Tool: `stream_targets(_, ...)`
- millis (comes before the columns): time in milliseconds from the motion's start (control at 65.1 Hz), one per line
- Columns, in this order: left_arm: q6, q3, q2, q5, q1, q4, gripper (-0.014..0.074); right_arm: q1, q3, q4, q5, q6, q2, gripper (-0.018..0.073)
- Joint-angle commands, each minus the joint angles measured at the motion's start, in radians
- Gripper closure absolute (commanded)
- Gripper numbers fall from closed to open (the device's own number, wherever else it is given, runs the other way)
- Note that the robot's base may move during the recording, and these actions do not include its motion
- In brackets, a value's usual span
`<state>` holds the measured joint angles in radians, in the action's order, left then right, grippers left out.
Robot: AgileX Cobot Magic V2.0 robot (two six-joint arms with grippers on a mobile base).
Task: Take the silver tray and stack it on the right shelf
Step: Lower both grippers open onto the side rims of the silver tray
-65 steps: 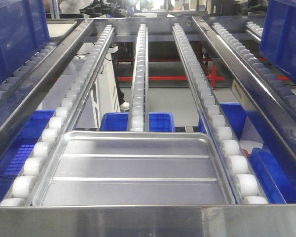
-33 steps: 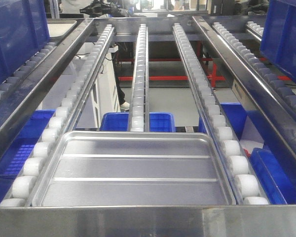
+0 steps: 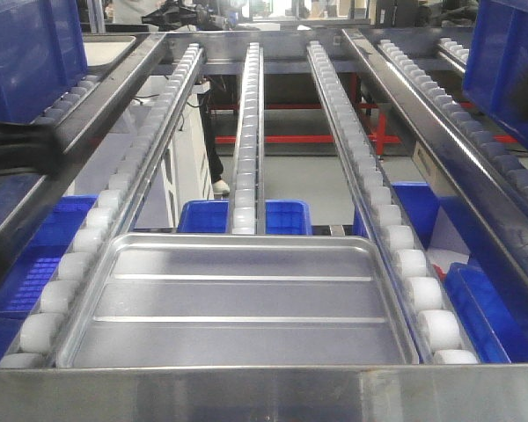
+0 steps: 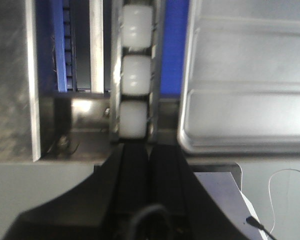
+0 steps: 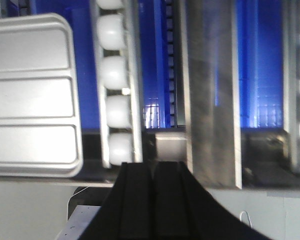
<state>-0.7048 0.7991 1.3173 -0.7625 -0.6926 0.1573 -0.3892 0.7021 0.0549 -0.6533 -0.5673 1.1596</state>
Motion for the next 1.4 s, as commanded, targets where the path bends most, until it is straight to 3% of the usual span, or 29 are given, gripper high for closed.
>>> stream_targets(0, -0.047, 0.082, 0.045, 0.037, -0.020, 0.033, 0.0690, -0.073, 0.080, 0.054, 0.078, -0.069, 0.069, 0.0480)
stream_targets(92, -0.047, 0.130, 0.104, 0.037, -0.020, 0.035, 0.0690, -0.114, 0.143, 0.051, 0.097, -0.069, 0.186, 0.0480)
stream_targets(353, -0.047, 0.153, 0.139, 0.057, -0.020, 0.058, 0.0690, -0.115, 0.254, 0.013, 0.096, -0.069, 0.354, 0.0480)
stream_targets(599, -0.047, 0.153, 0.140, 0.144, -0.020, 0.065, 0.0690, -0.115, 0.254, 0.013, 0.092, -0.064, 0.378, 0.0480)
stream_targets(1382, -0.047, 0.153, 0.224, 0.141, -0.020, 0.081, 0.0690, -0.126, 0.229, 0.032, 0.114, -0.052, 0.378, 0.0480)
